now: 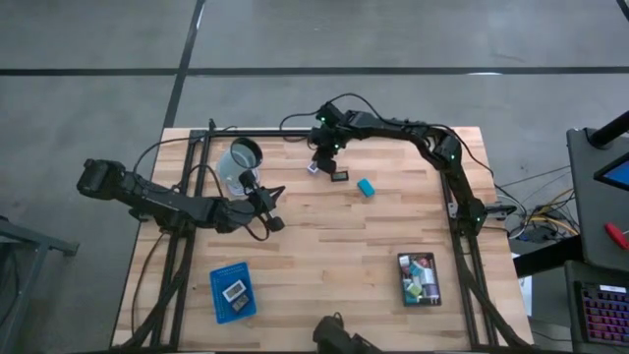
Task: Pick & Place Office items
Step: Put the white digital clock into the blue bin
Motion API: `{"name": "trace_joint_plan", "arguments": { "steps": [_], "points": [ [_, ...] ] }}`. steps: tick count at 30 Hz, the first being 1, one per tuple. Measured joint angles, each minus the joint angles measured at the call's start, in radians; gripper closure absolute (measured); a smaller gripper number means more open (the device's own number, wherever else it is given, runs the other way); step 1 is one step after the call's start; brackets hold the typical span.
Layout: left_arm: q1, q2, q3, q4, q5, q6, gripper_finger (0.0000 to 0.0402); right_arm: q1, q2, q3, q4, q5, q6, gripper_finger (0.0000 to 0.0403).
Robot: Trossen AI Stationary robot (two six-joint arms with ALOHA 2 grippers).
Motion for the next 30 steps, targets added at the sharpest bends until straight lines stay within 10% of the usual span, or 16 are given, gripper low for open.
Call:
{"name": "trace_joint_plan", "arguments": {
  "steps": [30],
  "points": [
    [0.084,0.003,0.054,0.072,0.002,-0.024,0.0396,0.007,-0.055,-0.025,-0.040,-0.001,0.081,0.0394]
  ]
}}
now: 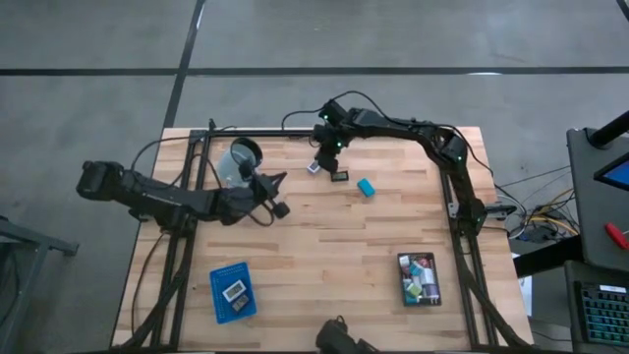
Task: Pick & Place Office items
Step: Put the white digital clock into the blue bin
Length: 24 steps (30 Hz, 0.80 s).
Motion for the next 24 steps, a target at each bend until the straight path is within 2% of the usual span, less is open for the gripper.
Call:
{"name": "trace_joint_plan", "arguments": {
  "steps": [3,7,10,16,21,24],
  "points": [
    [0.065,0.014,0.001,-0.002,0.038,-0.049,0.0396,0.006,-0.051,-0.018,0.042,0.001,-0.006,0.0394],
    [0.151,0.039,-0.005,-0.001,0.184,-0.101,0.0396,0.008,-0.149,-0.070,0.111,0.000,-0.008,0.0394],
    [0.198,0.062,-0.005,0.070,0.270,-0.102,0.0396,0.007,-0.256,-0.160,0.181,-0.001,-0.015,0.0394],
    [0.227,0.144,-0.005,0.280,0.324,-0.080,0.0396,0.010,-0.532,-0.477,0.465,-0.002,0.011,0.0394],
    [0.217,0.215,0.036,0.295,0.327,-0.079,0.0396,0.014,-0.749,-0.776,0.717,-0.002,0.028,0.0394],
    [0.197,0.267,0.083,0.291,0.327,-0.076,0.0396,0.014,-0.858,-0.940,0.929,-0.002,0.032,0.0394]
  ]
}}
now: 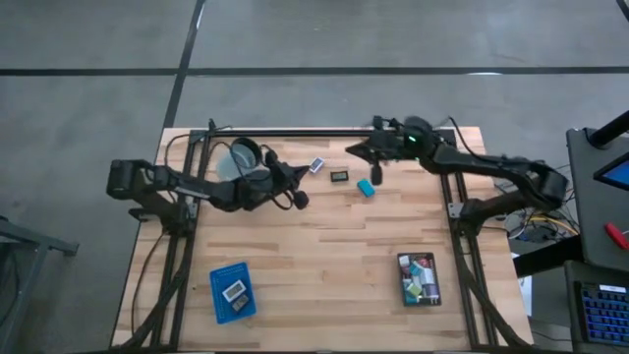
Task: Pick & Place Office items
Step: Put the white digital clock into the blue bin
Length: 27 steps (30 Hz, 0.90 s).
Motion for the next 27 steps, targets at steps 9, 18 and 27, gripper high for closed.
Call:
{"name": "trace_joint_plan", "arguments": {
  "steps": [9,18,27],
  "points": [
    [-0.042,0.105,0.117,-0.116,-0.171,-0.115,0.0396,0.004,-0.203,-0.342,0.386,0.000,0.072,0.0394],
    [-0.052,0.125,0.125,-0.123,-0.191,-0.272,0.0396,0.004,-0.343,-0.473,0.408,0.002,0.168,0.0394],
    [-0.061,0.125,0.125,-0.124,-0.188,-0.199,0.0396,0.004,-0.393,-0.547,0.412,0.001,0.102,0.0394]
  ]
}}
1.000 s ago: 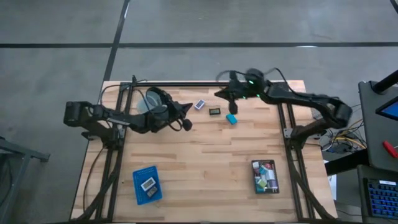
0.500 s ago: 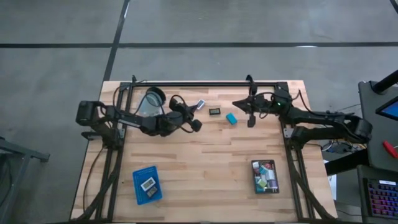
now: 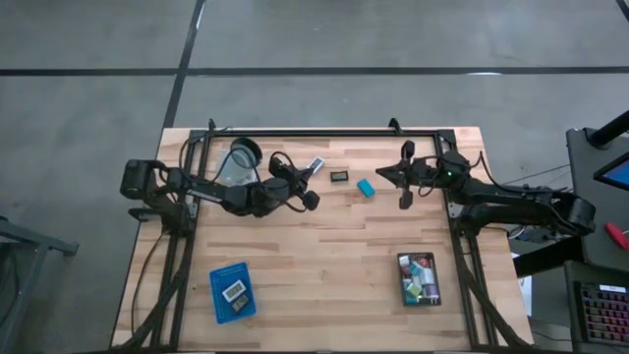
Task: Pick & Place Office items
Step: Put the white digital clock into the blue bin
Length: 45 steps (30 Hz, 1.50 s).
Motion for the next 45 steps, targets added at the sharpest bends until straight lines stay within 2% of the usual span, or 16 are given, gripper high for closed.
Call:
{"name": "trace_joint_plan", "arguments": {
  "steps": [5,12,21,26,29,33,39,42,45],
  "points": [
    [-0.001,0.000,0.000,-0.002,0.000,-0.005,0.0396,-0.001,-0.008,-0.023,0.031,0.000,-0.005,0.0394],
    [-0.001,0.000,0.000,-0.003,0.000,-0.009,0.0396,-0.023,-0.107,-0.027,0.034,0.002,-0.021,0.0394],
    [-0.011,0.000,0.000,0.004,0.004,-0.208,0.0396,-0.023,-0.130,-0.023,0.031,0.002,-0.020,0.0394],
    [0.009,0.000,0.000,0.031,-0.057,-0.154,0.0396,-0.023,-0.130,-0.023,0.024,0.002,-0.020,0.0394],
    [0.012,0.016,0.001,0.033,-0.141,-0.179,0.0396,-0.023,-0.130,-0.023,0.019,0.002,-0.020,0.0394],
    [0.011,0.098,0.040,0.068,-0.167,-0.159,0.0396,-0.023,-0.130,-0.023,0.019,0.002,-0.020,0.0394],
    [0.005,0.315,0.209,0.069,-0.187,-0.012,0.0396,-0.023,-0.130,-0.022,0.018,0.002,-0.020,0.0394],
    [-0.002,0.421,0.284,0.065,-0.284,0.023,0.0396,-0.023,-0.130,-0.022,0.017,0.002,-0.020,0.0394],
    [-0.004,0.480,0.335,0.036,-0.458,0.027,0.0396,-0.023,-0.130,-0.022,0.015,0.002,-0.020,0.0394]
  ]
}}
